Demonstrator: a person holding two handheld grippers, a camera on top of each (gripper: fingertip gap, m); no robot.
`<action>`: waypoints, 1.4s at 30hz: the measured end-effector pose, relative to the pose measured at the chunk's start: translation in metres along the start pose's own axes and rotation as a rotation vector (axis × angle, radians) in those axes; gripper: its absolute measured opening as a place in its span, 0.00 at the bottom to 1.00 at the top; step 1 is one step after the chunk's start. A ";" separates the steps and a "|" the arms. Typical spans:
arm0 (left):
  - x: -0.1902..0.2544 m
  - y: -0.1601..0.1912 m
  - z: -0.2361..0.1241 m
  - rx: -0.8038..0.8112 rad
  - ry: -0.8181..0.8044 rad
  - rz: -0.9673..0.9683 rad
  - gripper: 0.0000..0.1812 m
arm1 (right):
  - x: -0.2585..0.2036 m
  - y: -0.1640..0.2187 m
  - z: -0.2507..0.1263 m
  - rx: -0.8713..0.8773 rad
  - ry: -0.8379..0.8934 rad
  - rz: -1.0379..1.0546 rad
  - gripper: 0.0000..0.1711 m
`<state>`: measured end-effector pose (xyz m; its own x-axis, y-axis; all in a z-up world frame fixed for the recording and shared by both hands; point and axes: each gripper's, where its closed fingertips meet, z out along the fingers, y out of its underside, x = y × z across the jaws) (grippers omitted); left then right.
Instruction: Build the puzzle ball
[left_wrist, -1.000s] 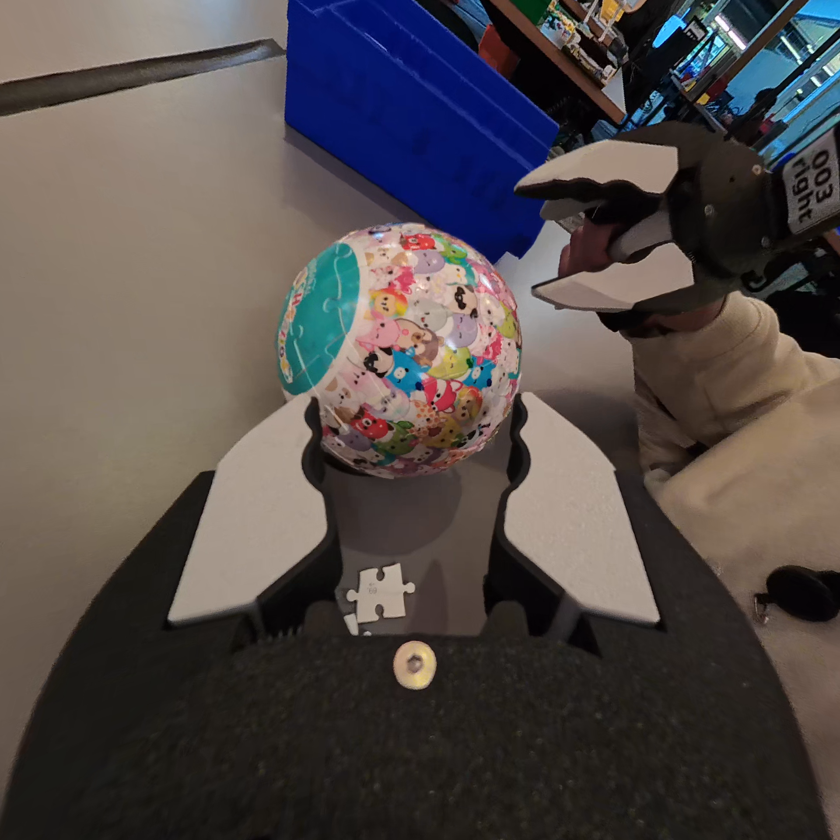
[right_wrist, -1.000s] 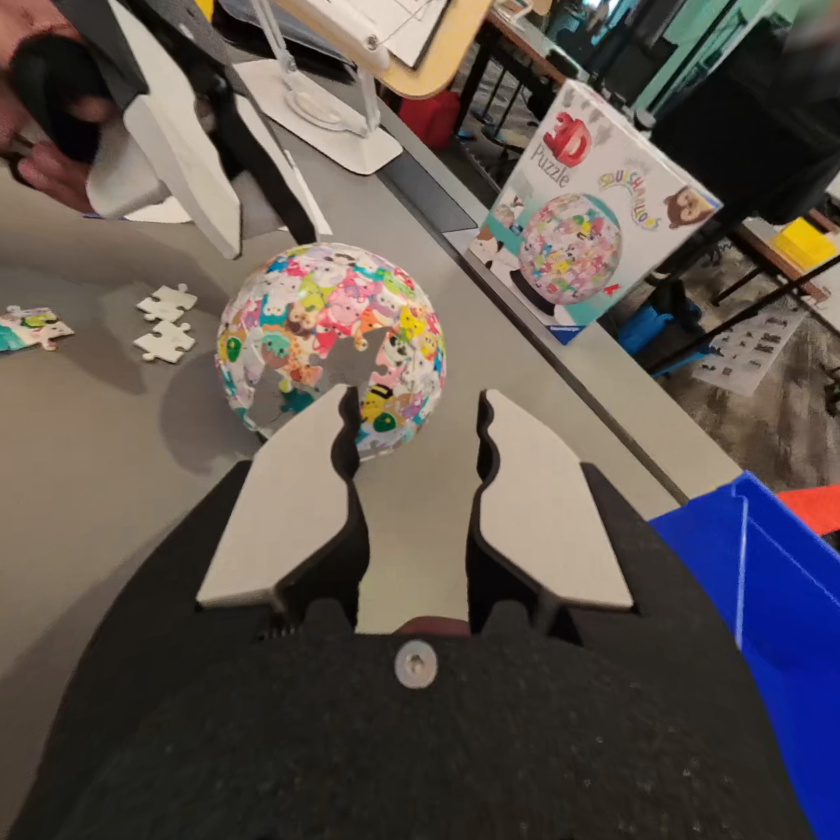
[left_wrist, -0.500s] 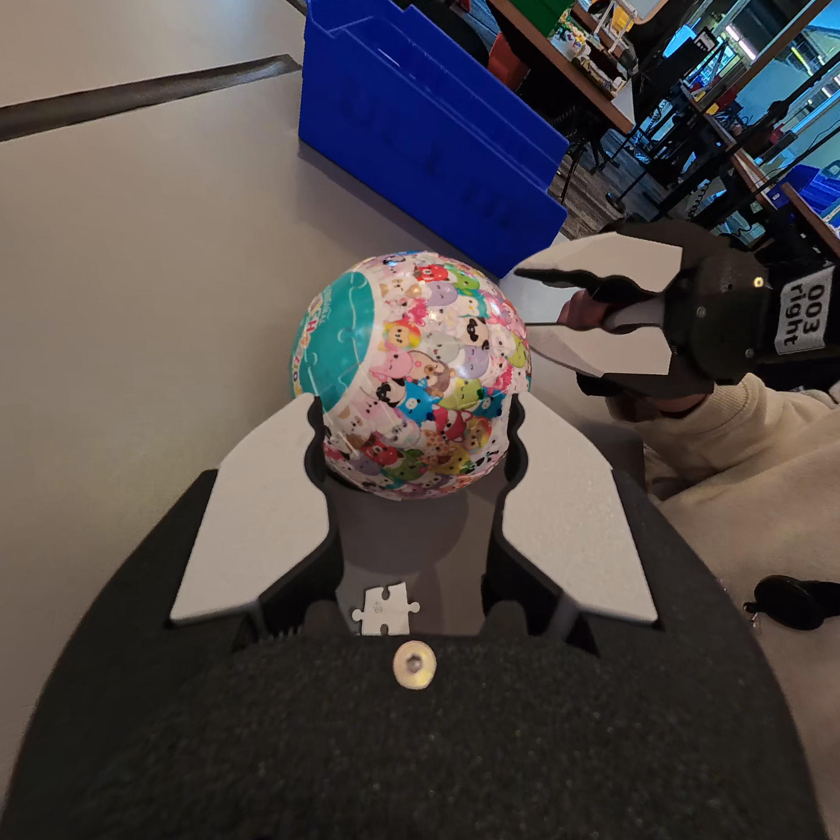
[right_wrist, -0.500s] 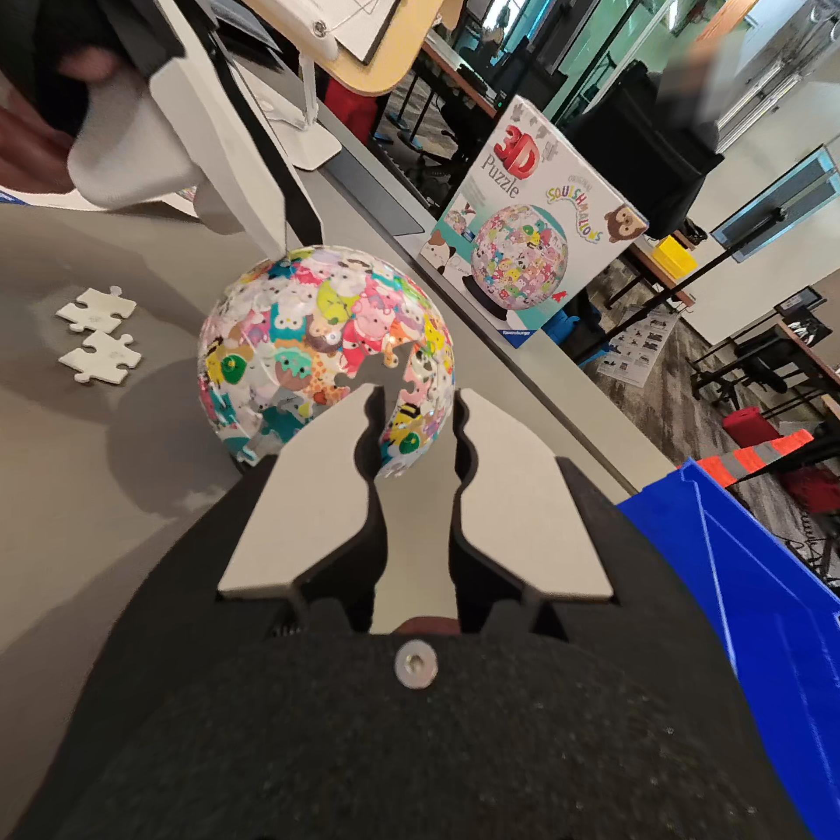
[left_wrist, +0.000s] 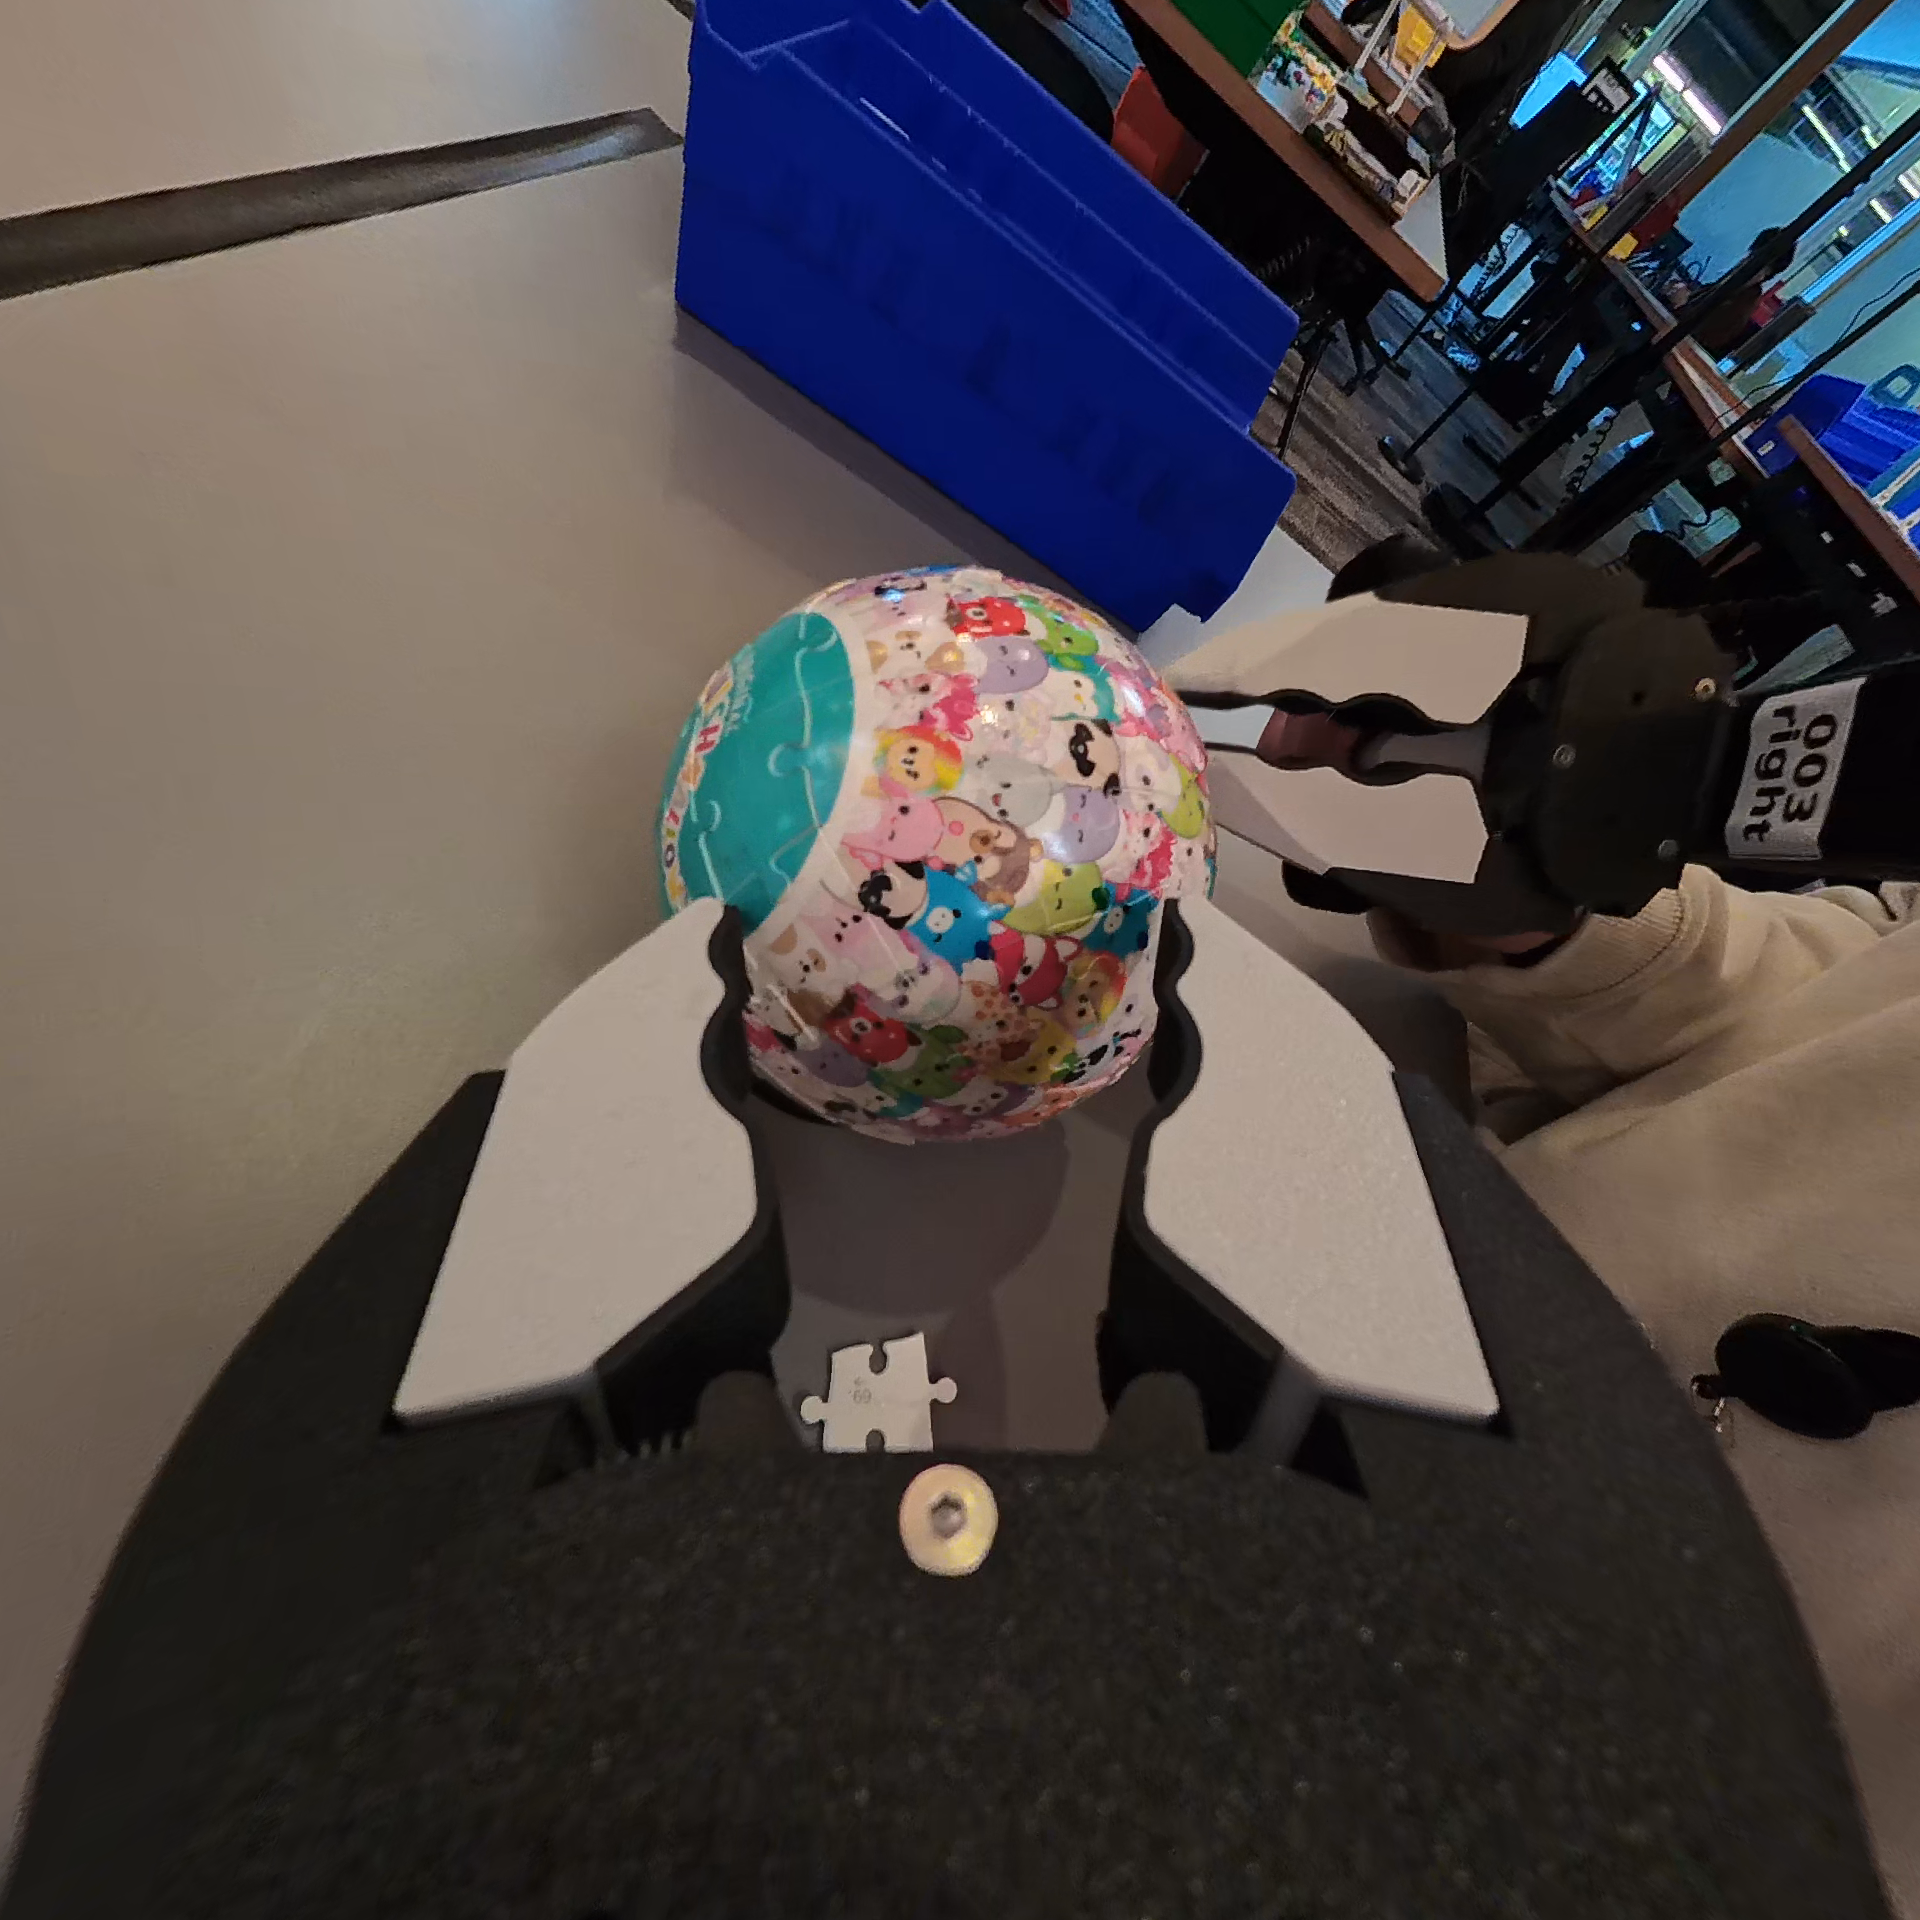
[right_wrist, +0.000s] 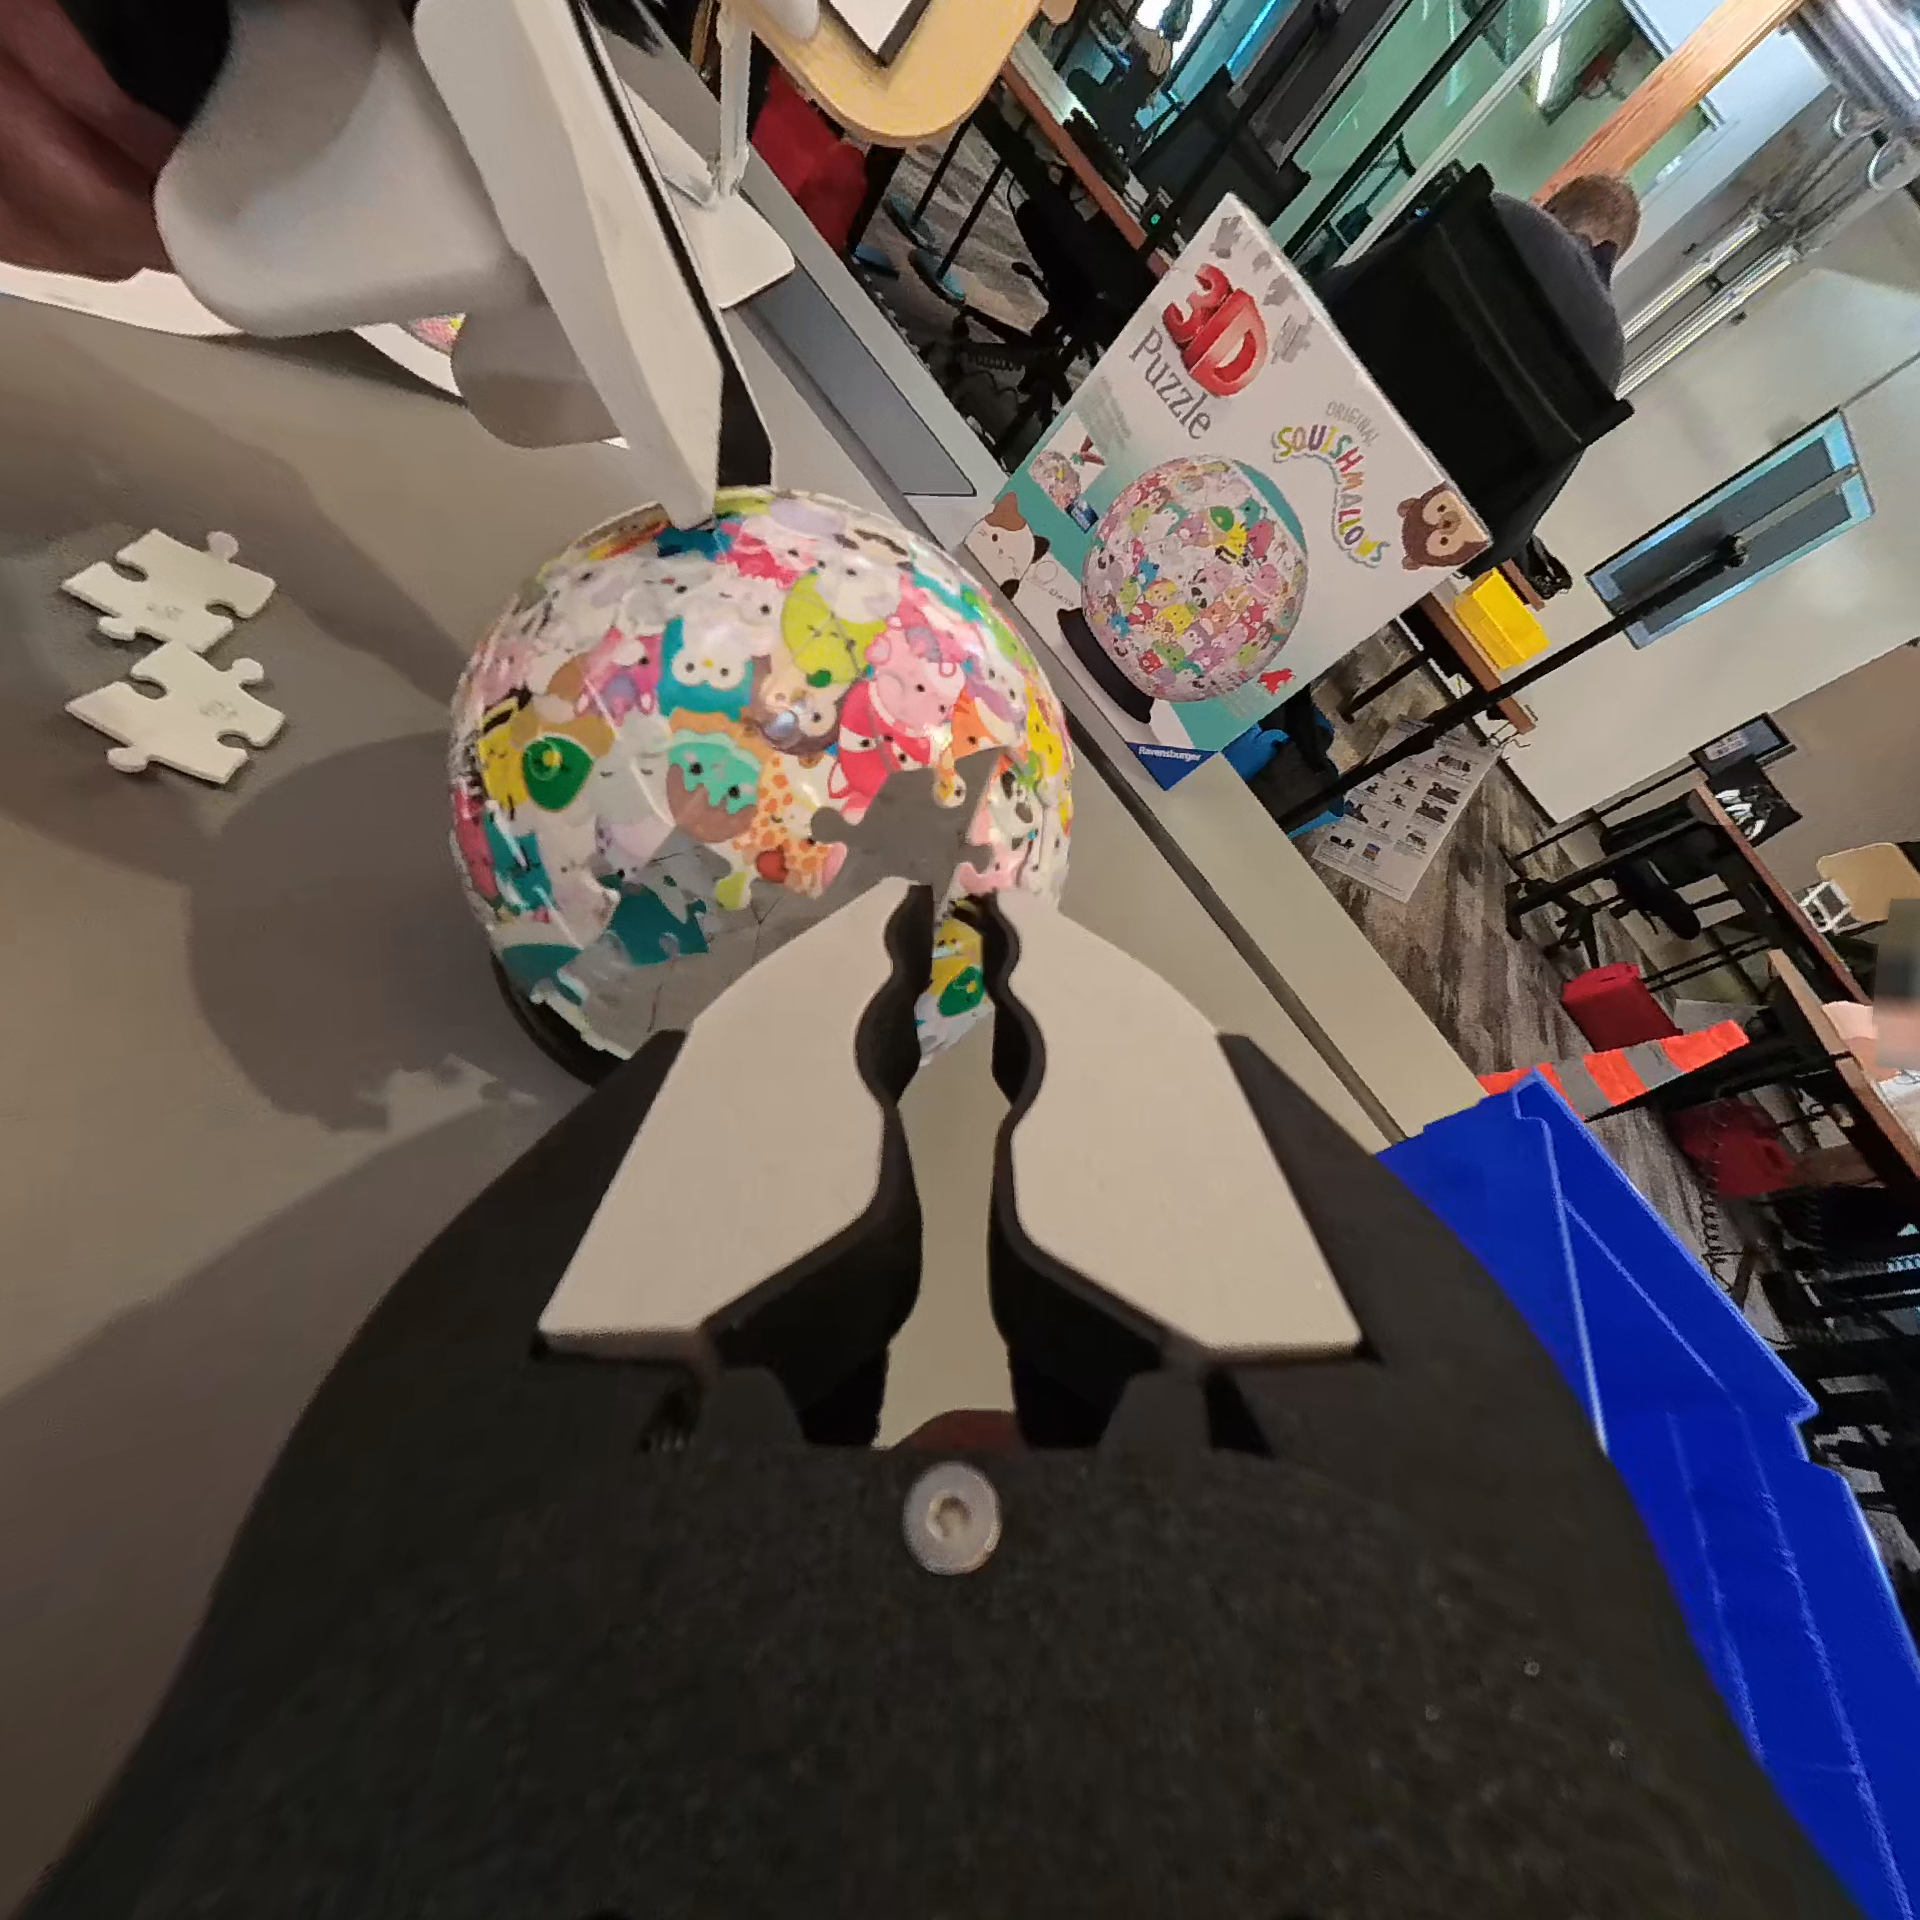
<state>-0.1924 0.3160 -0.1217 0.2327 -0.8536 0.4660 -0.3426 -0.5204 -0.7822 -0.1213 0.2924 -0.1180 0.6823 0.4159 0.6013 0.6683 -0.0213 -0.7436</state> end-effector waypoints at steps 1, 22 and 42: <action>0.000 0.000 0.000 -0.001 -0.001 0.001 0.41 | 0.000 0.000 0.000 0.003 0.008 0.001 0.05; -0.004 -0.005 0.002 -0.059 -0.038 0.060 0.41 | 0.014 0.002 0.001 0.054 0.130 0.065 0.02; 0.020 -0.037 0.034 -0.339 0.194 0.382 0.34 | 0.016 0.001 0.003 0.070 0.189 0.151 0.02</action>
<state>-0.1441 0.3190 -0.0977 -0.1274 -0.9551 0.2676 -0.6516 -0.1228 -0.7486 -0.1106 0.3015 -0.1100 0.8206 0.2356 0.5206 0.5367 -0.0050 -0.8437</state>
